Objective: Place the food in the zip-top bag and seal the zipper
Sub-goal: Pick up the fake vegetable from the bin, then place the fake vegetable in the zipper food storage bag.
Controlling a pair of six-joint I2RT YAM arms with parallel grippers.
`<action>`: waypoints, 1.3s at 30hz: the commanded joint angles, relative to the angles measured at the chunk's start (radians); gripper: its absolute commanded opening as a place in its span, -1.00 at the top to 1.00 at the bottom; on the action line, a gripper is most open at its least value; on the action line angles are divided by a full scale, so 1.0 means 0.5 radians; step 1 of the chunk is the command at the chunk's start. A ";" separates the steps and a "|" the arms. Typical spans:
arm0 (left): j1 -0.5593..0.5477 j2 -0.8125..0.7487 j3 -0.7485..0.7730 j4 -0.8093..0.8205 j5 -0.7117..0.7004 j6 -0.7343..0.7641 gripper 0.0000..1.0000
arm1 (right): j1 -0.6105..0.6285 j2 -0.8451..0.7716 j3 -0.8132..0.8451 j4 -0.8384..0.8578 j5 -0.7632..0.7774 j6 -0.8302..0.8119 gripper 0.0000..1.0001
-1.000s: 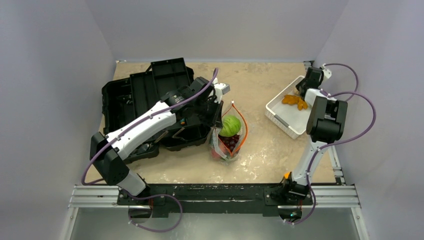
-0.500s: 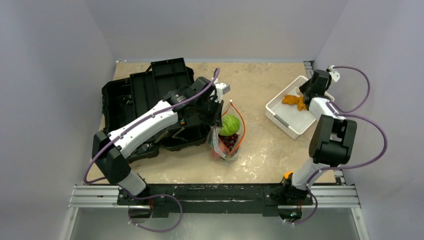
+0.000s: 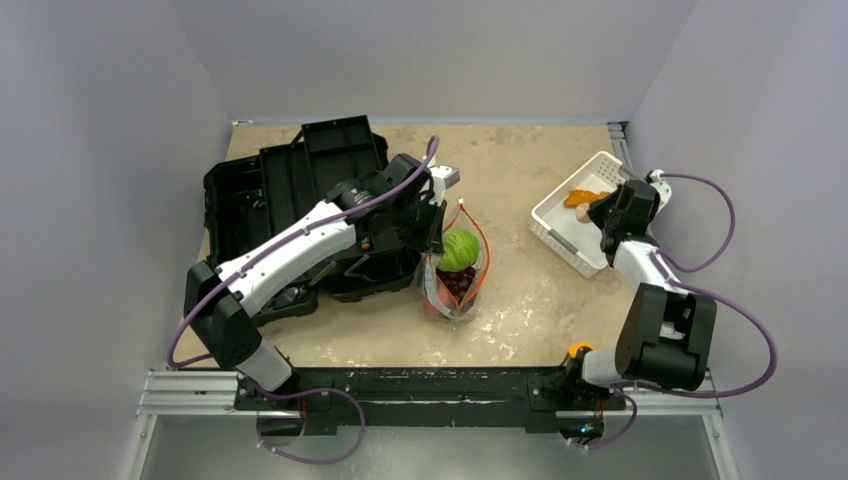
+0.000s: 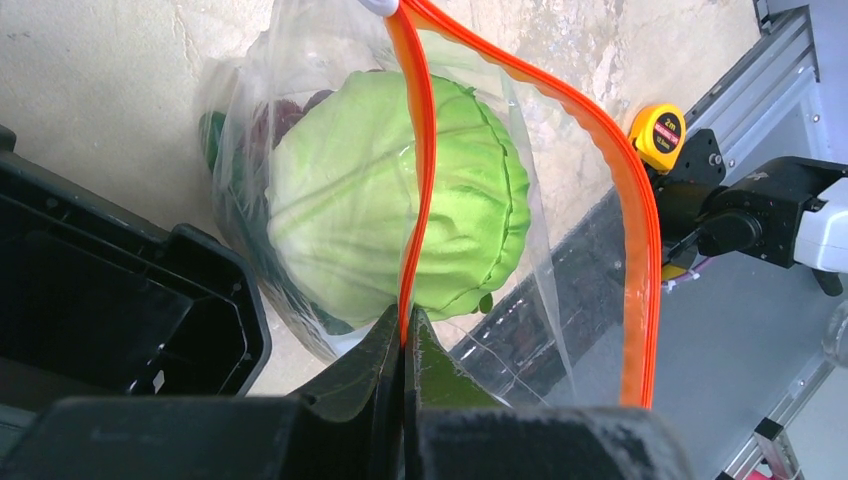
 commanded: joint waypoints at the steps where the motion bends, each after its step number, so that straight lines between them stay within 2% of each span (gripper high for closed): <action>1: -0.010 -0.026 0.084 0.026 0.061 0.008 1.00 | 0.000 -0.113 -0.061 0.086 -0.141 -0.037 1.00; 12: 0.003 -0.023 0.087 0.018 0.028 0.019 1.00 | 0.079 -0.451 0.059 -0.158 -0.284 -0.105 1.00; 18: 0.006 -0.018 0.091 0.010 -0.003 0.032 1.00 | 0.374 -0.554 0.226 -0.264 -0.382 -0.140 1.00; 23: 0.006 0.006 0.095 0.001 -0.008 0.032 1.00 | 0.619 -0.658 0.329 -0.287 -0.591 -0.088 1.00; 31: 0.006 0.008 0.093 -0.001 -0.030 0.036 1.00 | 0.902 -0.847 0.240 -0.135 -0.973 -0.055 1.00; 39: 0.005 0.002 0.095 -0.002 -0.031 0.038 1.00 | 1.115 -0.989 0.227 -0.308 -1.247 -0.210 1.00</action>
